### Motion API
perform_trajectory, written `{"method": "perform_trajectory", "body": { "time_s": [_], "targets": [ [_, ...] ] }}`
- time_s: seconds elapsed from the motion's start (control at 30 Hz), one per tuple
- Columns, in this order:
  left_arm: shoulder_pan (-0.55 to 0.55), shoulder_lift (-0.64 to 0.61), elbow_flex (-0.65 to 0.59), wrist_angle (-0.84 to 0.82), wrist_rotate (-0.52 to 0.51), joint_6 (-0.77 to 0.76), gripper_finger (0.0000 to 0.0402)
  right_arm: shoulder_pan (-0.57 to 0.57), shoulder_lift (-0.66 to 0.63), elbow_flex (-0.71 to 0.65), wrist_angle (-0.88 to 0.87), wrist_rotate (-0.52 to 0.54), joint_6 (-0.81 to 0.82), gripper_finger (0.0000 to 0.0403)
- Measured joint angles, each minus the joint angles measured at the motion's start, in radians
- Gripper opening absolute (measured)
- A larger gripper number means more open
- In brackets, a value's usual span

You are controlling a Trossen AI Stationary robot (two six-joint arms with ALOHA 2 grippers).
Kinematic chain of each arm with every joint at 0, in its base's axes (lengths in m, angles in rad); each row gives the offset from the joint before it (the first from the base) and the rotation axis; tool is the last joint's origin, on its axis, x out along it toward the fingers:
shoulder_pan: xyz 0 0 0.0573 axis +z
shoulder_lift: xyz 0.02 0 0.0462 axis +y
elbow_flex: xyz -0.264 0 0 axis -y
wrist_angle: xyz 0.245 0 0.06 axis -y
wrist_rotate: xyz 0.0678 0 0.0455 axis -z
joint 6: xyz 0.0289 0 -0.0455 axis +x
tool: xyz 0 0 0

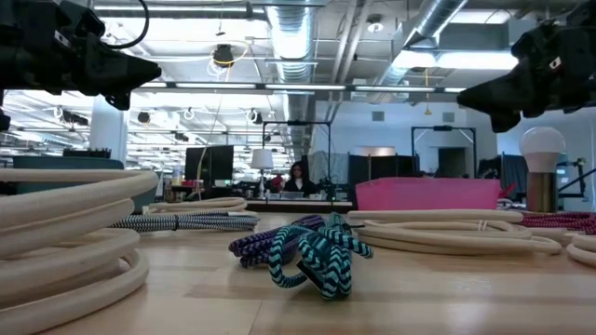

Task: Pick & Place USB Port
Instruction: Put the brown display cable in the pink bin

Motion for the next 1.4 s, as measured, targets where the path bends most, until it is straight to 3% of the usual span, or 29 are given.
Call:
{"method": "perform_trajectory", "body": {
  "time_s": [1.4],
  "targets": [
    [0.0, 0.0, 0.0, 0.058, 0.0, 0.039, 0.0053, -0.024, 0.0, 0.0, -0.001, -0.004, 0.079, 0.0054]
  ]
}}
